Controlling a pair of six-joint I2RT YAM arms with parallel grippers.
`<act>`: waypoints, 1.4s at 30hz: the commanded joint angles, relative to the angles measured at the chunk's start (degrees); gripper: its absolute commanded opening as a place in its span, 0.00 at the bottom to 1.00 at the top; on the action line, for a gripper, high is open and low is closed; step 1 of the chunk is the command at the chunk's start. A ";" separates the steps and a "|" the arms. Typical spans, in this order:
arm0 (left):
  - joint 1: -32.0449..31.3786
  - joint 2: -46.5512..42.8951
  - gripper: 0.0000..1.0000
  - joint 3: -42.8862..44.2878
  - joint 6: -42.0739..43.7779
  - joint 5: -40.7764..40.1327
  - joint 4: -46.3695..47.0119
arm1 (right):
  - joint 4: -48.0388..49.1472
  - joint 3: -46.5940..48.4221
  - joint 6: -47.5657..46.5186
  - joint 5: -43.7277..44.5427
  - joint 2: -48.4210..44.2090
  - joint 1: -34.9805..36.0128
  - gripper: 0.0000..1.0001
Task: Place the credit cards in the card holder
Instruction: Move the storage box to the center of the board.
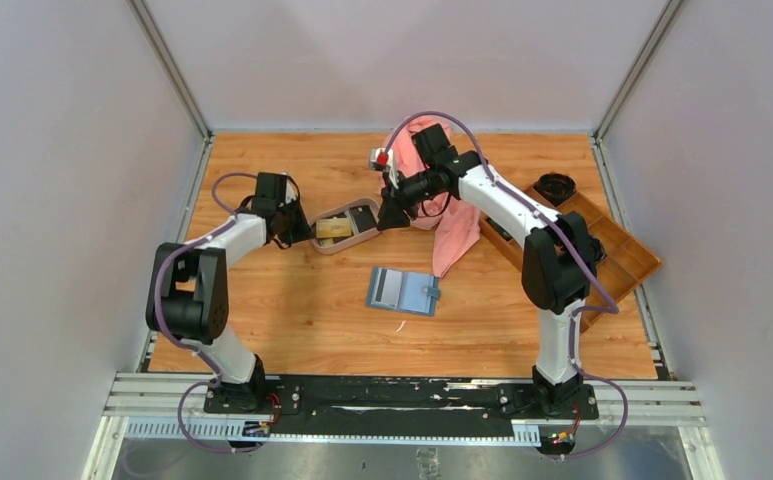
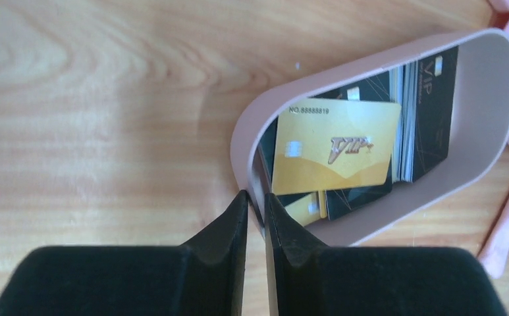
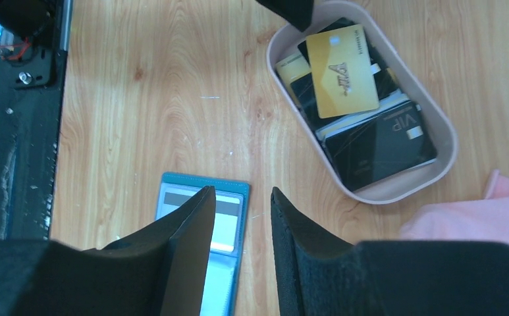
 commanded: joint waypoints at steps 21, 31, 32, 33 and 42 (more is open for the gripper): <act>-1.41 -26.49 0.25 -21.38 -2.12 -0.72 1.85 | -9.83 25.74 -23.87 8.80 20.97 12.63 0.64; -1.32 -41.81 0.35 -20.94 -1.33 -3.43 -1.53 | -8.07 33.03 -18.91 13.88 28.40 13.16 0.65; -1.24 -43.56 0.39 -19.88 -0.64 -3.62 -2.14 | -7.46 33.35 -18.32 14.25 28.89 13.12 0.66; -1.23 -45.36 0.44 -18.52 0.29 -3.92 -3.19 | -7.11 33.71 -18.07 14.44 29.36 13.10 0.66; -1.14 -51.72 0.62 -5.16 15.57 -12.69 -18.11 | -5.88 33.38 -16.06 14.61 31.48 13.25 0.68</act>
